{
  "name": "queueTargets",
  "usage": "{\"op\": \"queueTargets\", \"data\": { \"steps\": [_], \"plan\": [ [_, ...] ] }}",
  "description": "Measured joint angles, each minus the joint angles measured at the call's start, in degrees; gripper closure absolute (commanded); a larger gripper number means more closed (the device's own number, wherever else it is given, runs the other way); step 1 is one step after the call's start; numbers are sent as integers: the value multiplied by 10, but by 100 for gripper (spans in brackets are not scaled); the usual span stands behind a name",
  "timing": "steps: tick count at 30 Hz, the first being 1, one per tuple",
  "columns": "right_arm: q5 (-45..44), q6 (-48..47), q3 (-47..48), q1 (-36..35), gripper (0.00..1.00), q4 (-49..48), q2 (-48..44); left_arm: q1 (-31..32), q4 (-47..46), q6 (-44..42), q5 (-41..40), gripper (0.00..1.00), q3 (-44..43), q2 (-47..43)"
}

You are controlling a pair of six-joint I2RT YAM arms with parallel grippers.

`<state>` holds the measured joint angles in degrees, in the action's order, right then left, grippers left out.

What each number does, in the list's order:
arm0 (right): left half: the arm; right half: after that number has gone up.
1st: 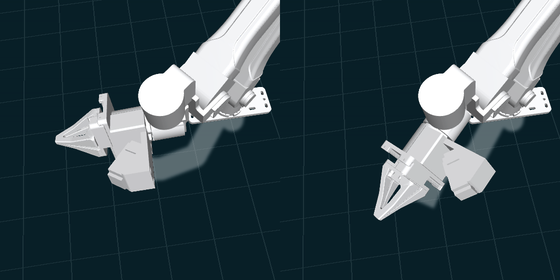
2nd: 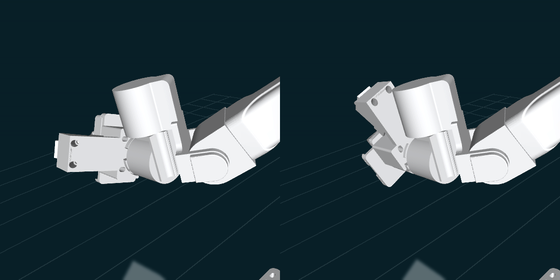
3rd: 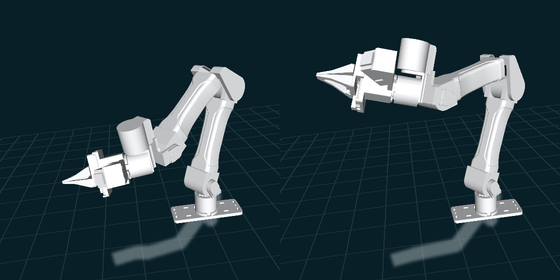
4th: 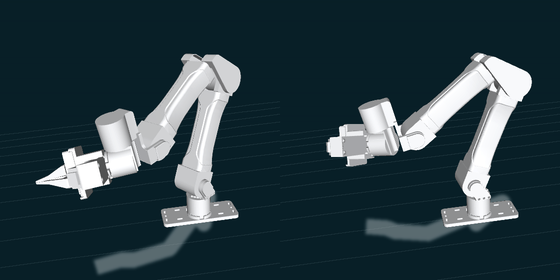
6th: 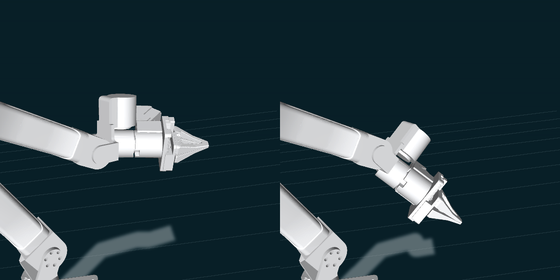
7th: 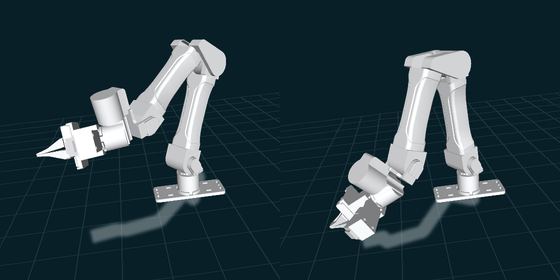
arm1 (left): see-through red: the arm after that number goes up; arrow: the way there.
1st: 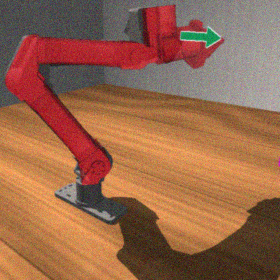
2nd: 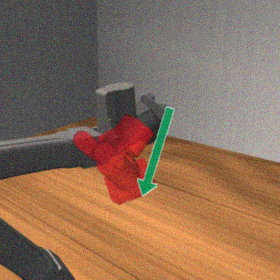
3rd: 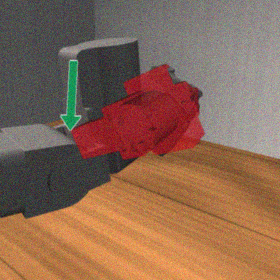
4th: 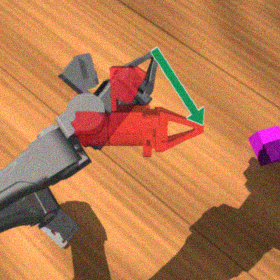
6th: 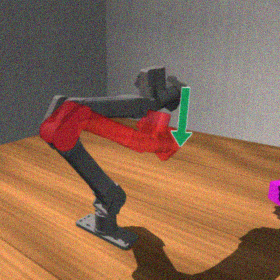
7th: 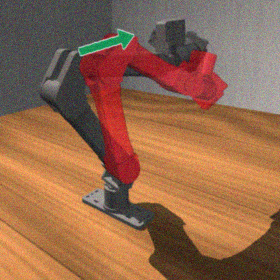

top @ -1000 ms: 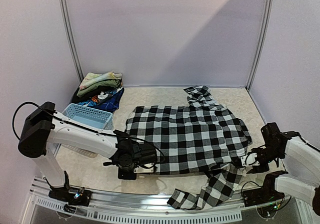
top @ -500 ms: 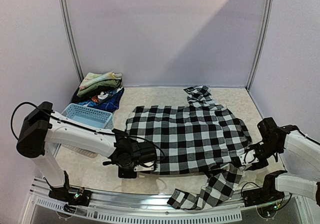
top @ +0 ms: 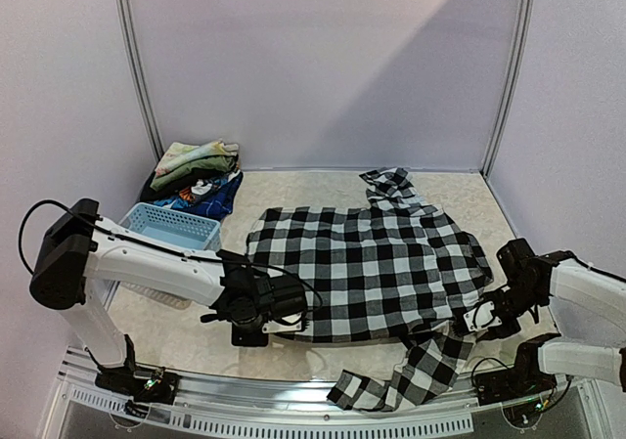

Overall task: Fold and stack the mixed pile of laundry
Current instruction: Pick up the flattened shirt from the center of the board.

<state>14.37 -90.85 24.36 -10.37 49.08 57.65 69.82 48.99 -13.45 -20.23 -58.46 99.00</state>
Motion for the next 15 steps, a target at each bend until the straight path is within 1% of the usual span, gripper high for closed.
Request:
{"op": "queueTargets", "data": {
  "steps": [1,3,5,8,10,15],
  "plan": [
    [3,3,-2,-1,68,-7,0,-1,0,0,0,100,0,0],
    [12,9,-8,-1,82,-25,-1,-2,0,0,-1,100,-1,0],
    [16,27,-13,-3,90,-46,-3,-3,0,0,-2,100,-1,0],
    [16,59,-14,-4,93,-61,-7,-4,0,0,-7,100,-1,-1],
    [14,75,-9,-4,94,-53,-16,-5,-1,0,-14,100,-1,-2],
    [16,116,61,0,96,-8,-40,-21,-1,2,-35,100,-1,-21]
  ]
}}
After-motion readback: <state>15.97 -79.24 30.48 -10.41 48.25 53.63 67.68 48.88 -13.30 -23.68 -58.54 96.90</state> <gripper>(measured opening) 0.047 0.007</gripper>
